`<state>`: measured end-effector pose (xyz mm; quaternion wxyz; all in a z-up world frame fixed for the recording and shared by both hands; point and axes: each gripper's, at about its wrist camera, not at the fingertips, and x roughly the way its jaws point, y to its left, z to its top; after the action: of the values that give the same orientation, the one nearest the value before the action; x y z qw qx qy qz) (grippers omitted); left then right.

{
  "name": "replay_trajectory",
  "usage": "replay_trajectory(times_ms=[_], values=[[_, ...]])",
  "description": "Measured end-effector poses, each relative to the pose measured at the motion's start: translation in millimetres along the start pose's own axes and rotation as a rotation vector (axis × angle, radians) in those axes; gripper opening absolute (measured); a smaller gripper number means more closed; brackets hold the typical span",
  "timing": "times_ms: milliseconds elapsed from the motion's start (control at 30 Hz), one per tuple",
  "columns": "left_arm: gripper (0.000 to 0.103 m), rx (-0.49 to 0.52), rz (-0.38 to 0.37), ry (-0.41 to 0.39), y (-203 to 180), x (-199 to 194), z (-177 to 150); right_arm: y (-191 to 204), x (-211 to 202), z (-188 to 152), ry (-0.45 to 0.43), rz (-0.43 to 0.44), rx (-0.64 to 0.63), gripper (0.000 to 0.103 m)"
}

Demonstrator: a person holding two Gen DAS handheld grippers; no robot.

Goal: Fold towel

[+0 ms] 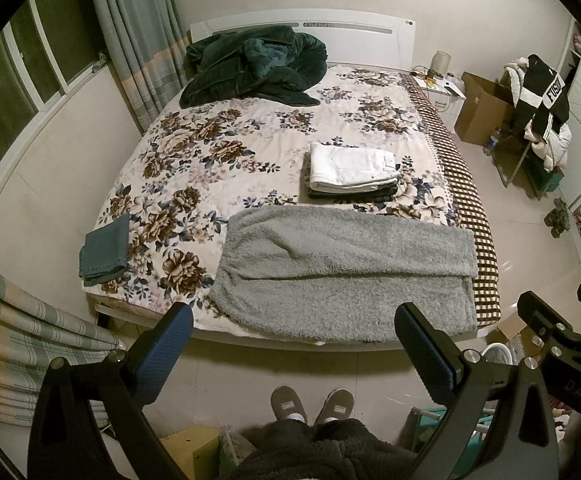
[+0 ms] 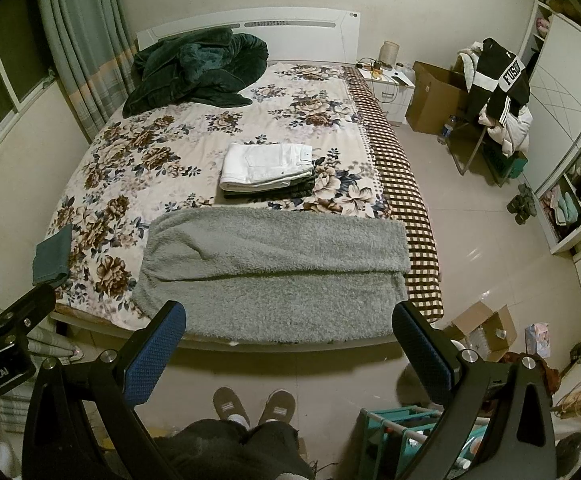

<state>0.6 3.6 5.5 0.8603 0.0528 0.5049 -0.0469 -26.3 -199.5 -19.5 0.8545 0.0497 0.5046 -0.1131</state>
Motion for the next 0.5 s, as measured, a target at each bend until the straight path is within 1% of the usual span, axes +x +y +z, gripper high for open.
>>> replay_trajectory(times_ms=[133, 200, 233, 433, 467, 500], values=[[0.103, 0.0, 0.001, 0.0, 0, 0, 0, -1, 0, 0, 0.002, 0.001, 0.001, 0.103], [0.103, 0.0, -0.002, 0.003, 1, -1, -1, 10, 1, 5, 0.003, 0.003, -0.002, 0.103], [0.103, 0.0, -0.002, 0.002, 1, -1, -1, 15, -7, 3, 0.004, 0.004, -0.005, 0.103], [0.103, -0.001, 0.001, 0.003, 2, -1, -2, 24, -13, 0, 0.008, 0.01, -0.007, 0.103], [0.103, -0.003, 0.003, 0.004, -2, -6, 6, 24, -13, 0, 0.011, 0.013, -0.007, 0.103], [0.103, -0.006, 0.003, 0.005, -8, -6, 5, 26, -13, 0, 0.012, 0.015, -0.007, 0.103]])
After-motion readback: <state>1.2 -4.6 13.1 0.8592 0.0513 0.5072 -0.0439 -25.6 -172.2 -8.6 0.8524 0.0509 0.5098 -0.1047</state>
